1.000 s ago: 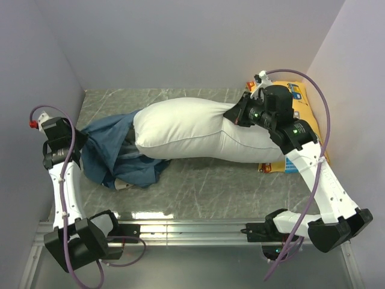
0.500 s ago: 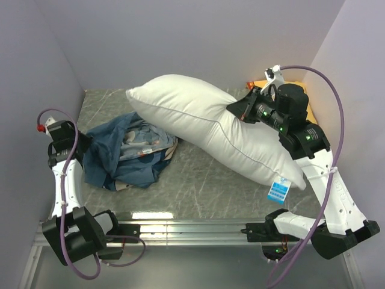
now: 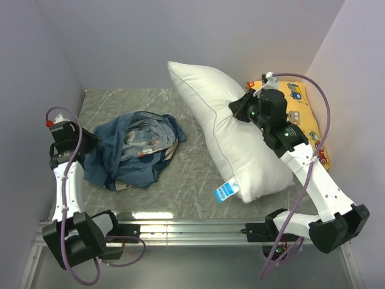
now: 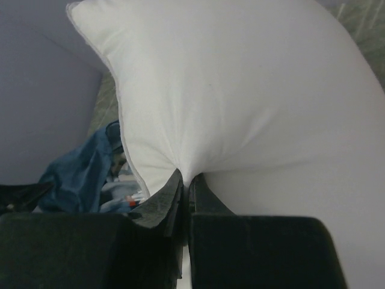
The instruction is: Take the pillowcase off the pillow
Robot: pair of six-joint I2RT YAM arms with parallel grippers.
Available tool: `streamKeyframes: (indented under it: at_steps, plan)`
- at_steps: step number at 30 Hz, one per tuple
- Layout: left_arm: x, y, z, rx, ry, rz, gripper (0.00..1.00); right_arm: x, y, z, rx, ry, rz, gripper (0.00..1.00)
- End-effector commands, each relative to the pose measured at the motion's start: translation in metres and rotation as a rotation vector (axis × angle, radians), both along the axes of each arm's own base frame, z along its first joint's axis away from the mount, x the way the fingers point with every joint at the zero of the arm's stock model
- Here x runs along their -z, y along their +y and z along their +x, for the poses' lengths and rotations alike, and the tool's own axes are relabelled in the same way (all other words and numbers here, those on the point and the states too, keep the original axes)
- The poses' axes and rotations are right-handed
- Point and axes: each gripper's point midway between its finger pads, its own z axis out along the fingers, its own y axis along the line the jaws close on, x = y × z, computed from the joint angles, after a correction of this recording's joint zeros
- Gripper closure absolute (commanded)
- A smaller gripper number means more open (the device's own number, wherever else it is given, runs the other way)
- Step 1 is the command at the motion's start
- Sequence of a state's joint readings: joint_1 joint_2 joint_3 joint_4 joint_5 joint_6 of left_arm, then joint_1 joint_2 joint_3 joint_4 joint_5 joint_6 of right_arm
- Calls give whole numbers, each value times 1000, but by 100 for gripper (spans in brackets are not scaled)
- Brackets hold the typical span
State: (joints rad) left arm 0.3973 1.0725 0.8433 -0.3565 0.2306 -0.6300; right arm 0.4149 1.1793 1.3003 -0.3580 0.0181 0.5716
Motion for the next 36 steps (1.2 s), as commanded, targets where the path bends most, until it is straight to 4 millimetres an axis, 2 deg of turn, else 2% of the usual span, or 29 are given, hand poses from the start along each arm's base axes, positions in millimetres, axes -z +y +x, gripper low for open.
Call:
streamKeyframes:
  at_steps: [1, 2, 3, 5, 6, 8, 9, 14, 18, 19, 21, 22, 23, 24, 25, 26, 27, 29, 30, 32, 33, 35, 36]
  plan:
    - [-15, -12, -3, 65, -57, 32, 99, -87, 4, 17, 53, -316, 115, 100]
    - [-14, -13, -3, 69, -56, 31, 100, -83, 9, 21, 38, -306, 110, 100]
    - [-14, -15, -4, 76, -57, 30, 100, -69, 17, 28, 16, -280, 100, 100]
    - [-15, -20, -6, 88, -62, 31, 100, -53, 31, 29, -42, -257, 98, 100]
    - [-14, -21, -7, 93, -62, 32, 99, -35, 36, 34, -51, -217, 88, 100]
    - [-16, -26, -9, 105, -70, 36, 99, -25, 47, 38, -85, -204, 95, 100]
    - [-16, -28, -10, 112, -72, 35, 99, -9, 53, 43, -97, -169, 87, 100]
    - [-18, -40, -15, 152, -82, 47, 88, 35, 81, 50, -182, -68, 69, 100]
    - [-27, -42, -20, 161, -96, 87, 71, 59, 101, 48, -260, -9, 63, 98]
    - [-30, -39, -22, 152, -95, 110, 58, 62, 103, 45, -276, 7, 61, 86]
    - [-44, -41, -22, 157, -120, 144, 41, 58, 110, 40, -323, 18, 61, 65]
    - [-51, -40, -23, 146, -130, 174, 25, 60, 111, 37, -339, 35, 56, 47]
    - [-57, -41, -23, 139, -139, 190, 20, 52, 112, 34, -353, 24, 56, 39]
    - [-72, -51, -21, 166, -170, 207, 17, 50, 113, 31, -373, 25, 56, 10]
    - [-80, -56, -22, 176, -190, 219, 14, 48, 112, 26, -382, 36, 54, 9]
    - [-87, -57, -21, 159, -201, 237, 13, 38, 111, 22, -388, 16, 57, 8]
    - [-100, -73, -21, 204, -236, 243, 12, 33, 110, 19, -392, 13, 60, 7]
    - [-114, -86, -22, 221, -268, 248, 12, 20, 104, 8, -391, -1, 66, 6]
    - [-123, -108, -24, 278, -295, 245, 13, 17, 101, 4, -388, -6, 67, 5]
    - [-127, -129, -27, 324, -302, 237, 14, 10, 93, -10, -388, -20, 69, 5]
    - [-129, -151, -31, 377, -311, 238, 14, 8, 90, -14, -384, -28, 69, 4]
    - [-124, -171, -36, 419, -298, 251, 14, 6, 74, -27, -349, -51, 59, 4]
    - [-117, -188, -40, 454, -275, 275, 14, 6, 69, -33, -336, -59, 54, 3]
